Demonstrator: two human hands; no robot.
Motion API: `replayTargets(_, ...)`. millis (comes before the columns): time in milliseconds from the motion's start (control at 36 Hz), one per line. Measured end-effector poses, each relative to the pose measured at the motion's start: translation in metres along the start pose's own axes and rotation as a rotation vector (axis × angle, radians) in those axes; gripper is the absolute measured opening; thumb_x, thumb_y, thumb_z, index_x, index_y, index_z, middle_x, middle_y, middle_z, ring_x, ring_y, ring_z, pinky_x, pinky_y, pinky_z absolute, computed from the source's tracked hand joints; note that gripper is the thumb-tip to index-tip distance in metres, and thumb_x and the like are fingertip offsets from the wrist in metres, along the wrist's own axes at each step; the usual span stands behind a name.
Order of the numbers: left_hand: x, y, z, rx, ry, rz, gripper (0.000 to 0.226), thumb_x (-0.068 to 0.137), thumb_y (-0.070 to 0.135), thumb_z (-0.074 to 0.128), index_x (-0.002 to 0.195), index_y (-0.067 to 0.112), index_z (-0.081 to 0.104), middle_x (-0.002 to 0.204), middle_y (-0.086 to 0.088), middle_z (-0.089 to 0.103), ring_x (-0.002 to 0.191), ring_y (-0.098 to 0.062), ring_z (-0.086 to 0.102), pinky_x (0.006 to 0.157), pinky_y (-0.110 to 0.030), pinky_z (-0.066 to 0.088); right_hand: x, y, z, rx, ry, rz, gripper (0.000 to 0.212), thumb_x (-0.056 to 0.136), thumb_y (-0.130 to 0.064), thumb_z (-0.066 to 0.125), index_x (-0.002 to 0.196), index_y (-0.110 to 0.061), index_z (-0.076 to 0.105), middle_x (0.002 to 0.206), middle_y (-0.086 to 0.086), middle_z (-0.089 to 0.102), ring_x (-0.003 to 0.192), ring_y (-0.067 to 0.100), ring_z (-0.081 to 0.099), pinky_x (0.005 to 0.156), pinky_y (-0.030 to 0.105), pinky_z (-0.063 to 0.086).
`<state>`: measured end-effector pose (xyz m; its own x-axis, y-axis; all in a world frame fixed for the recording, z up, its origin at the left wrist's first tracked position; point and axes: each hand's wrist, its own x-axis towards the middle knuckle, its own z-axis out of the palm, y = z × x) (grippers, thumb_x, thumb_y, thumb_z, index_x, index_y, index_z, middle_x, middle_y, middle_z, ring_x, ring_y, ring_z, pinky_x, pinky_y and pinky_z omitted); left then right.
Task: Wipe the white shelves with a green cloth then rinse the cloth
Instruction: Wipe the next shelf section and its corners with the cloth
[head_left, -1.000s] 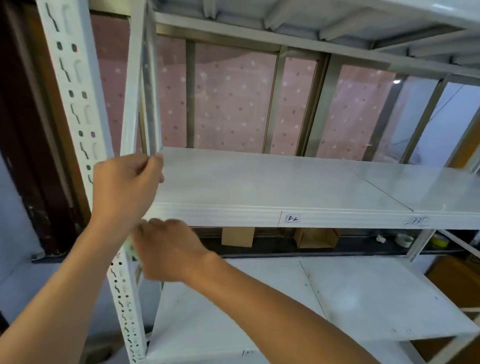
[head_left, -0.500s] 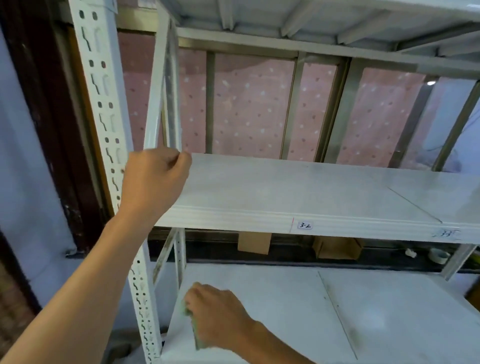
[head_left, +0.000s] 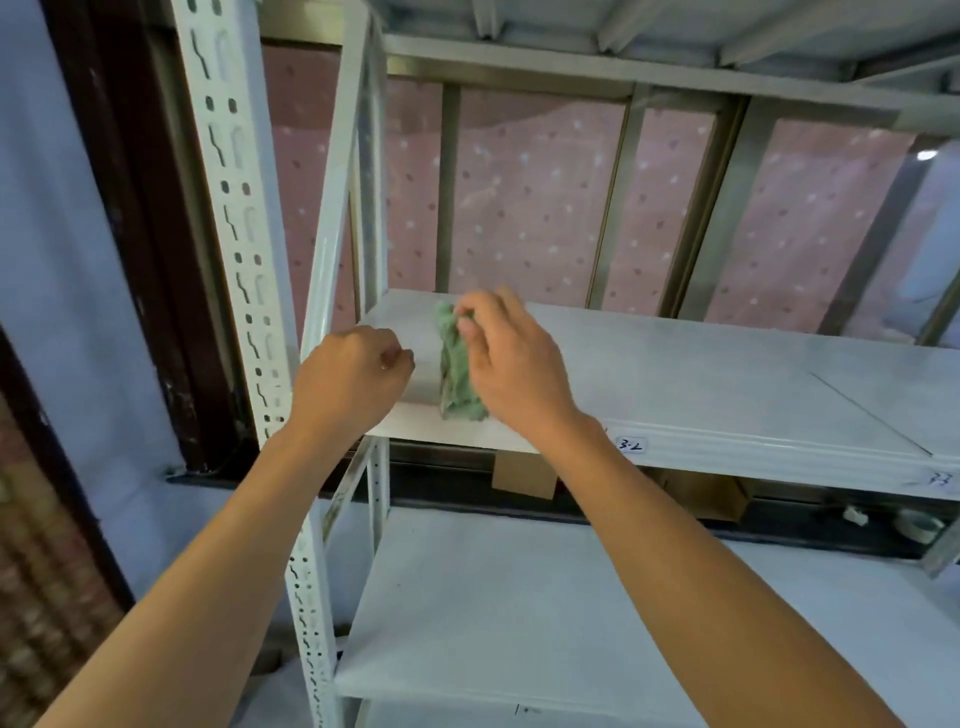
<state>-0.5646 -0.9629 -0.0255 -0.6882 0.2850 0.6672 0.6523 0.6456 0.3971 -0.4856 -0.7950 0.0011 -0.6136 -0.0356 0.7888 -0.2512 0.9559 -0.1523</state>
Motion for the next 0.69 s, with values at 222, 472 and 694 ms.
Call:
replayTargets(222,-0.017,-0.028,0.001,0.211,-0.015,0.088,0.014,0.087,0.011,0.065,0.081,0.013,0.078,0.078,-0.004,0.064,0.067,-0.026,0.054,0.053,-0.031,0.047,0.034,0.034,0.053,-0.284,-0.682,0.212,0.041,0.102,-0.04,0.039,0.127,-0.013,0.056,0.125,0.011,0.05,0.108,0.032,0.054,0.084,0.041,0.048)
replayTargets(472,-0.019,-0.061,-0.004,0.127,0.088,0.202,0.009,0.085,0.002,0.071,0.079,0.007,0.076,0.083,-0.003,0.068,0.07,-0.027,0.063,0.053,-0.041,0.055,0.04,-0.019,0.093,-0.106,-0.574,0.055,0.024,0.098,-0.023,0.047,0.112,-0.005,0.055,0.111,0.013,0.057,0.094,0.035,0.059,0.072,0.038,0.043)
replayTargets(694,-0.017,-0.065,-0.014,-0.099,0.404,0.051,0.024,0.084,-0.014,0.055,0.093,0.002,0.07,0.097,-0.009,0.064,0.079,-0.021,0.061,0.067,-0.031,0.049,0.06,-0.08,0.135,-0.086,-0.623,-0.025,0.049,0.082,-0.017,0.072,0.128,-0.009,0.056,0.118,0.011,0.057,0.097,0.03,0.064,0.079,0.041,0.055)
